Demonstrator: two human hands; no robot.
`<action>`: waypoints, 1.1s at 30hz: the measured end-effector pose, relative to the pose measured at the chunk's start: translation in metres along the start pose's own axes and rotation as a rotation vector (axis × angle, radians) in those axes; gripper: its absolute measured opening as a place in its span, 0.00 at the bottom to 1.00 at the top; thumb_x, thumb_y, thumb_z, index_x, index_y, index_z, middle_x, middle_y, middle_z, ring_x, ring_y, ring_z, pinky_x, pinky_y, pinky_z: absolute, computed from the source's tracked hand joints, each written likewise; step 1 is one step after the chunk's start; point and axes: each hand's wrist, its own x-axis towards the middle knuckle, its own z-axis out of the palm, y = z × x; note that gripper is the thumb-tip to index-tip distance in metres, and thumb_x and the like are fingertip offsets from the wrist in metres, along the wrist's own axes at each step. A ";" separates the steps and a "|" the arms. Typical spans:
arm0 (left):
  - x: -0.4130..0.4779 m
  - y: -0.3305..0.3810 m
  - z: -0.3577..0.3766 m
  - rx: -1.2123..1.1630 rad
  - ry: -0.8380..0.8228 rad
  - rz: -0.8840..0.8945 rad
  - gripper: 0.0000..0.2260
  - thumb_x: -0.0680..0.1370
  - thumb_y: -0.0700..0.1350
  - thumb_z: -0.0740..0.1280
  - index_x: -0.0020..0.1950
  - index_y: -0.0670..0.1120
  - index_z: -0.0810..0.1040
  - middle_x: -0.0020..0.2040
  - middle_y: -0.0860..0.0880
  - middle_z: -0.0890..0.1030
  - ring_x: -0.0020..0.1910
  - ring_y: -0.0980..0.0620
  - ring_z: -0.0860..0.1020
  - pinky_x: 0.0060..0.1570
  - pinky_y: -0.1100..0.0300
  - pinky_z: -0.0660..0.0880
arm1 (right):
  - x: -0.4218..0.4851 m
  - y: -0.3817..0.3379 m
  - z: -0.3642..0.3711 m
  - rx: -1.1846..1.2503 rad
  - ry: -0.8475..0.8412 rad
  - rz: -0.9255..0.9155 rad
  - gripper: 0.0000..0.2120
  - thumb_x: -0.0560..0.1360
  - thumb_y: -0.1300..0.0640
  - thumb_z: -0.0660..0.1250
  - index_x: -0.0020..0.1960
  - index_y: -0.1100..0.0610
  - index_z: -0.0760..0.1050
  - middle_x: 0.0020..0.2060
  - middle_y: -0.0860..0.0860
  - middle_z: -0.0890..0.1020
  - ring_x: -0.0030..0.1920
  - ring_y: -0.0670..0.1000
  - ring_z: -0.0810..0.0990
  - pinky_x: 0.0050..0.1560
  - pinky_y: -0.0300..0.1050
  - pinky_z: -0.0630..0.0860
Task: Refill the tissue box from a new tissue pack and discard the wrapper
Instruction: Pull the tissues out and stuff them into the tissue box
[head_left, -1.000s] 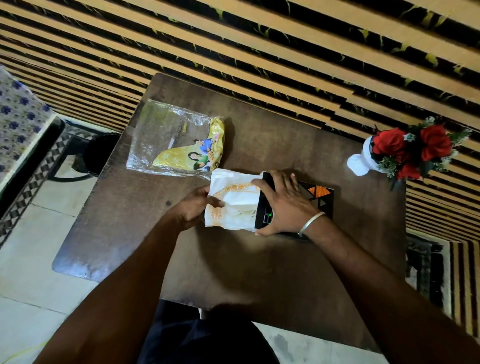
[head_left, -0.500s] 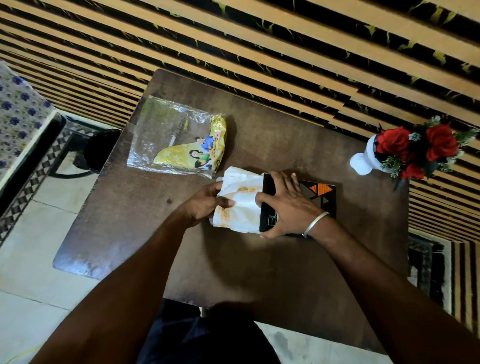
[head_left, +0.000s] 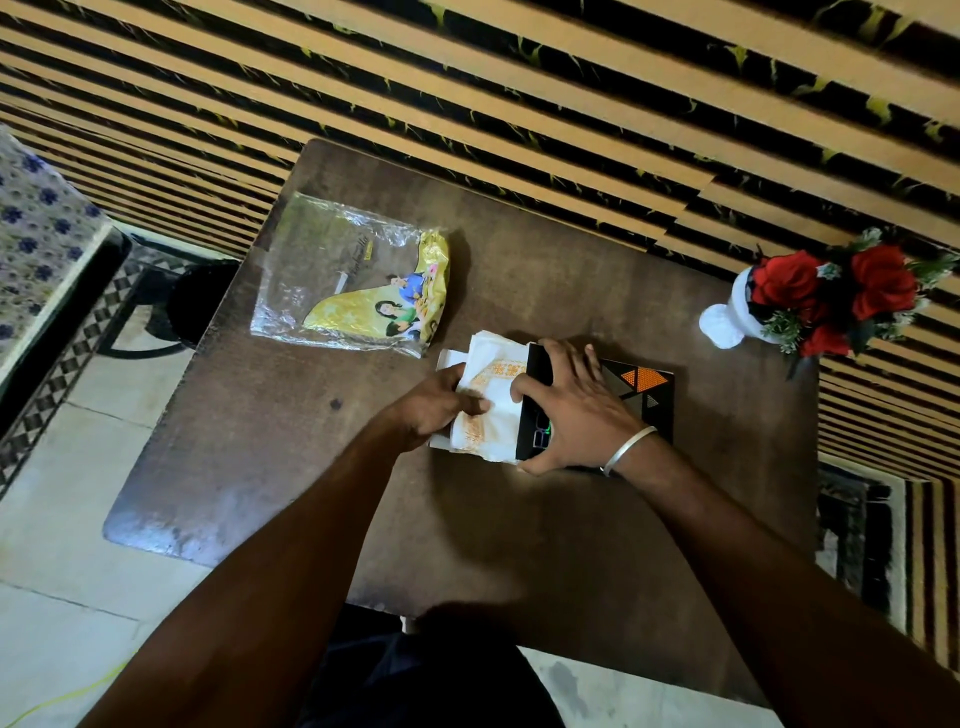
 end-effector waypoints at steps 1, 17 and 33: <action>0.001 0.001 0.003 0.002 0.002 -0.005 0.21 0.77 0.33 0.69 0.69 0.40 0.73 0.63 0.37 0.81 0.62 0.37 0.80 0.58 0.43 0.79 | 0.000 0.001 0.000 0.003 0.005 0.000 0.40 0.53 0.30 0.72 0.59 0.45 0.67 0.73 0.60 0.58 0.74 0.64 0.59 0.76 0.70 0.49; 0.009 0.004 0.032 0.010 0.022 0.075 0.19 0.76 0.31 0.67 0.65 0.44 0.76 0.54 0.44 0.83 0.50 0.48 0.83 0.42 0.56 0.82 | -0.003 0.010 0.001 0.038 0.055 0.025 0.42 0.53 0.27 0.71 0.61 0.45 0.66 0.74 0.59 0.57 0.75 0.64 0.58 0.76 0.70 0.51; 0.021 0.001 0.035 0.040 0.023 0.022 0.15 0.76 0.36 0.69 0.60 0.48 0.80 0.59 0.38 0.82 0.60 0.34 0.80 0.59 0.34 0.76 | -0.001 0.008 0.005 0.035 0.058 -0.022 0.41 0.53 0.28 0.72 0.60 0.45 0.67 0.73 0.58 0.59 0.75 0.61 0.58 0.76 0.69 0.50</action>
